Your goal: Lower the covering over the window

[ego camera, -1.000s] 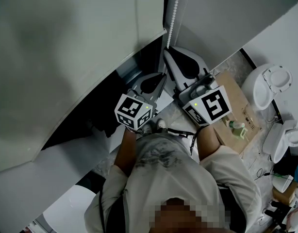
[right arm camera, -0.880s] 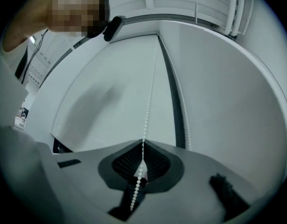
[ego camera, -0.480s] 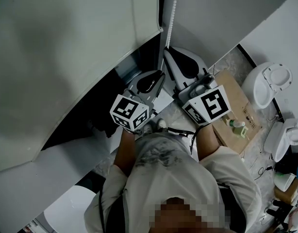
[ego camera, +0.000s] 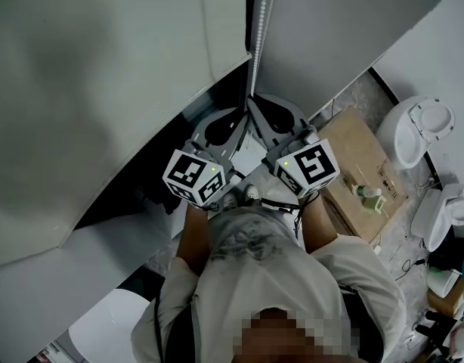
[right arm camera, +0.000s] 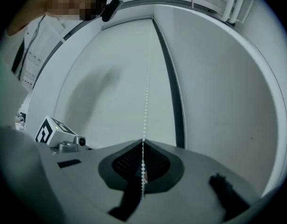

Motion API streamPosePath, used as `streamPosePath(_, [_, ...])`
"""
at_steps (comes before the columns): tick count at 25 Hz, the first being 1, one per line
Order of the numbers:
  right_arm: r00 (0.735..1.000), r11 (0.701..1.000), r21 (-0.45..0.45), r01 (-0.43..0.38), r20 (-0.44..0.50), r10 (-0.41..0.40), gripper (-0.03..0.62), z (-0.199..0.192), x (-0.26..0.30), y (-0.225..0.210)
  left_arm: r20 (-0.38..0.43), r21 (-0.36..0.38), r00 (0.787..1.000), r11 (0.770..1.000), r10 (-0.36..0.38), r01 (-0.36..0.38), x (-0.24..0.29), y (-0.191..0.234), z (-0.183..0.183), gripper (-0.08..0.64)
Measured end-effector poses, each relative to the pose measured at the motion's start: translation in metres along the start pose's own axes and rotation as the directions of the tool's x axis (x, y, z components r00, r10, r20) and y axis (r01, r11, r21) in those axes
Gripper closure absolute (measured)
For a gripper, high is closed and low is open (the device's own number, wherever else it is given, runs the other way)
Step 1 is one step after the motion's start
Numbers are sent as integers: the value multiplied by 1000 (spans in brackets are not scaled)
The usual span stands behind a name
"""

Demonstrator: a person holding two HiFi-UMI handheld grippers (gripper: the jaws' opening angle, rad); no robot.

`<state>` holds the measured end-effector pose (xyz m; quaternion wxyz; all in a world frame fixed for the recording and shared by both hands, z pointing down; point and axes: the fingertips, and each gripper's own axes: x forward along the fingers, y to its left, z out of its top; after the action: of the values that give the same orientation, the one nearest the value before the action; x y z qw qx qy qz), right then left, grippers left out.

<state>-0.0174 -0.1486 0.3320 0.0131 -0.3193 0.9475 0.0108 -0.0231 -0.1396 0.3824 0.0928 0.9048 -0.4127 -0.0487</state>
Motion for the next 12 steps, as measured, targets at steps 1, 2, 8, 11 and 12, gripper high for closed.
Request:
streamPosePath(1, [1000,1000,0,1,-2,-1,571,-1,0,0,1,-2,1000,1000,2,-2,-1,0,0,508])
streamPosePath(2, [1000,1000,0,3,-2,-3,572,-1,0,-1,2,-4,1000,1000,4,-4,-1,0,0,508])
streamPosePath(8, [998,1000,4,18,-57,-18,572,-23,-1,-3,10,-4,1000,1000,10,-10,-1,1,2,523])
streamPosePath(11, [998,999,24,22,-67,-20,572,-32,-2,-1,9,-11,1000,1000,11,-11,-4,4,1,509])
streamPosePath(12, [997,1000,21,23,-68,-22,572,-33,-1,-1,9,-12,1000,1000,12,-12,-5,5,0,509])
